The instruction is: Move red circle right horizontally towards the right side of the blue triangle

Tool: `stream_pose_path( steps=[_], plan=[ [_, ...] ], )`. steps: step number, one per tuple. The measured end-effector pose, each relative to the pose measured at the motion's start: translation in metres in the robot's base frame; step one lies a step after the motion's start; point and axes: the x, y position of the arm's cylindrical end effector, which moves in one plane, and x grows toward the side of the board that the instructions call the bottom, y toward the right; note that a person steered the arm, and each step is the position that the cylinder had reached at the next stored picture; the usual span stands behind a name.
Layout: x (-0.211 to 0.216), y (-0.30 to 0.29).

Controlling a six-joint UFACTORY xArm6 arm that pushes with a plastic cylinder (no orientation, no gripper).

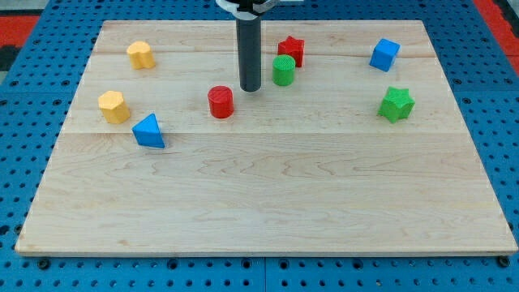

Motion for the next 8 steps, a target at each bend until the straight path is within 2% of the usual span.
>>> stream_pose_path(
  steps=[5,6,8],
  plan=[
    [0.017,0.014],
    [0.002,-0.004],
    [0.002,-0.055]
  ],
)
